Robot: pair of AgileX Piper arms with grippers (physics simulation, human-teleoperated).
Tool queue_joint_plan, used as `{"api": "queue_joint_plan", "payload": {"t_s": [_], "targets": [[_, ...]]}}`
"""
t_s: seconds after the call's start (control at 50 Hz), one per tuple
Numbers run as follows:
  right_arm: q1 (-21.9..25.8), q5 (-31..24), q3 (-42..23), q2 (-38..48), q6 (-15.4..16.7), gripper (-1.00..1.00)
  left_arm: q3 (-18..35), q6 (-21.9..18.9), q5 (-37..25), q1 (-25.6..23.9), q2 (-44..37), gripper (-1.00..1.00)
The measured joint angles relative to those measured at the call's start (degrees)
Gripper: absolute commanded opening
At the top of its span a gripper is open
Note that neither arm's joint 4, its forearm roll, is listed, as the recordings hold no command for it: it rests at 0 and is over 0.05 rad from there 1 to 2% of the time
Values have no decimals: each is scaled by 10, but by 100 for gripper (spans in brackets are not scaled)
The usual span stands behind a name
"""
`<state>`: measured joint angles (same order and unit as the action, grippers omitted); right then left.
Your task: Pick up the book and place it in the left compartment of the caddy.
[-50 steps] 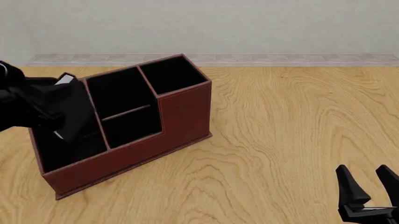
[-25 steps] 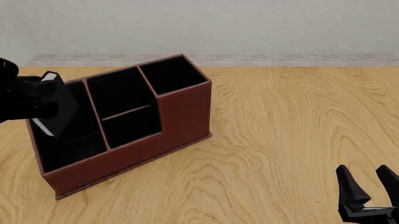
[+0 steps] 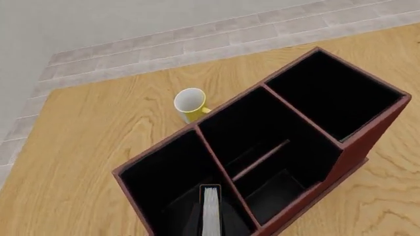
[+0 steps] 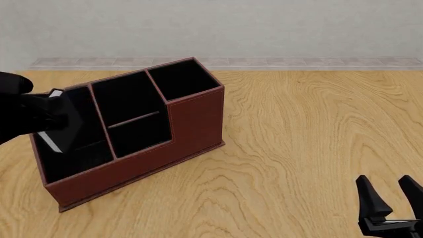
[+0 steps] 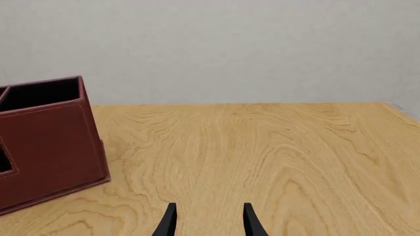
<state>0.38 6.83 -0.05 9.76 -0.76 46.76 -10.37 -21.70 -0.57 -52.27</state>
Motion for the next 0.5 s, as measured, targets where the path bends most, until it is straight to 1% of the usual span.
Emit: {"api": "queue_joint_plan", "payload": {"t_s": [0.5], "targets": [[-2,-1,0,-2,0,100,-46,5,75,18,-60,-100]]}}
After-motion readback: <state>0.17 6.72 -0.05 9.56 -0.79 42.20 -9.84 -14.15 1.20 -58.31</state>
